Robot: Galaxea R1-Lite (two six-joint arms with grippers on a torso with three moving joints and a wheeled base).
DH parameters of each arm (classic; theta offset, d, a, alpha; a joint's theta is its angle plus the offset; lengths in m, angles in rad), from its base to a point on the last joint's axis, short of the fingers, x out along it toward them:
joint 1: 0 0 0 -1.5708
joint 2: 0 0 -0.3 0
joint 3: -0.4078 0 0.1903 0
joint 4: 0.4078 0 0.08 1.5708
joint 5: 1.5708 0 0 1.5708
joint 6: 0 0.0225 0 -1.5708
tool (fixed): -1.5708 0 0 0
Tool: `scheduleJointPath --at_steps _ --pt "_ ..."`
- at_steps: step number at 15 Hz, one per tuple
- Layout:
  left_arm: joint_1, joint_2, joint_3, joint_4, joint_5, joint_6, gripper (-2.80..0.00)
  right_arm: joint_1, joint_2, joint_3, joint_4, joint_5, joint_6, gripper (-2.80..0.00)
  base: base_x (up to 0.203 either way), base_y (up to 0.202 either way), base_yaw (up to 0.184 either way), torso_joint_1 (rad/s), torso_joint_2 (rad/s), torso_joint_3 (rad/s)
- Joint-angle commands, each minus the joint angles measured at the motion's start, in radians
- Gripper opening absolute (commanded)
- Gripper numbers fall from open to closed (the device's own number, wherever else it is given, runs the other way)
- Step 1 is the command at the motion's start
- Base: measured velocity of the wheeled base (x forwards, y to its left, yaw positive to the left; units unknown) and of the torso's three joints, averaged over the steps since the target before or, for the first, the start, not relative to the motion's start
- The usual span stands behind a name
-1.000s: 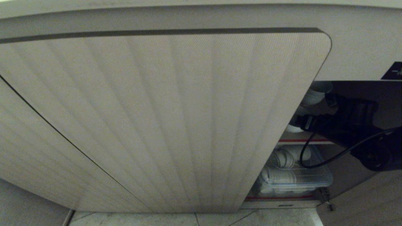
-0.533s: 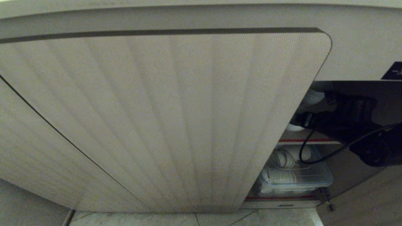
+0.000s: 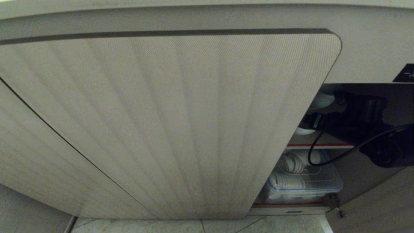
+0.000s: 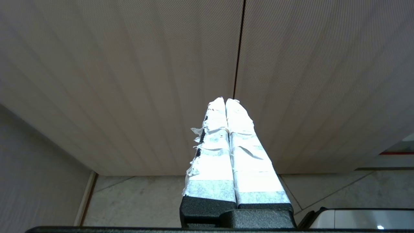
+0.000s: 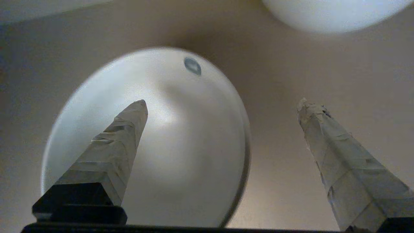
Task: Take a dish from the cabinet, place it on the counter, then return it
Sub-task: Take the bowl from the cabinet
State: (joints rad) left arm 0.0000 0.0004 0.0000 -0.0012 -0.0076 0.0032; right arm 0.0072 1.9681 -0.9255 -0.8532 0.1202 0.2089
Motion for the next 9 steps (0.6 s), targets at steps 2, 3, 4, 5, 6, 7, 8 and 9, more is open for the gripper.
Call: scheduleJointPath --at_steps 2,3,4,5,6,7,8,9 --pt "0.0 0.0 0.0 0.0 0.0 0.0 -2.8 0.0 -0.006 -0.004 0.012 0.002 0.003 0.0 0.0 0.0 0.0 0.0 0.0 0.0" --pt "0.0 0.0 0.0 0.0 0.0 0.0 -2.8 -0.001 -0.006 -0.006 0.018 0.003 0.01 0.0 0.0 0.0 0.0 0.0 0.0 0.0" --pt "0.0 0.0 0.0 0.0 0.0 0.0 -2.8 -0.001 -0.007 -0.007 0.031 0.002 0.01 0.0 0.0 0.0 0.0 0.0 0.0 0.0" --pt "0.0 0.0 0.0 0.0 0.0 0.0 -2.8 -0.001 -0.008 -0.014 0.047 0.002 0.012 0.0 0.0 0.0 0.0 0.0 0.0 0.0" --pt "0.0 0.0 0.0 0.0 0.0 0.0 -2.8 -0.003 -0.008 -0.025 0.058 0.003 0.012 0.0 0.0 0.0 0.0 0.0 0.0 0.0" --pt "0.0 0.0 0.0 0.0 0.0 0.0 -2.8 -0.004 -0.008 -0.035 0.07 0.003 0.012 0.0 0.0 0.0 0.0 0.0 0.0 0.0" --pt "0.0 0.0 0.0 0.0 0.0 0.0 -2.8 -0.004 -0.008 -0.044 0.081 0.004 0.012 0.0 0.0 0.0 0.0 0.0 0.0 0.0" --pt "0.0 0.0 0.0 0.0 0.0 0.0 -2.8 -0.004 -0.008 -0.047 0.086 0.004 0.012 0.0 0.0 0.0 0.0 0.0 0.0 0.0"
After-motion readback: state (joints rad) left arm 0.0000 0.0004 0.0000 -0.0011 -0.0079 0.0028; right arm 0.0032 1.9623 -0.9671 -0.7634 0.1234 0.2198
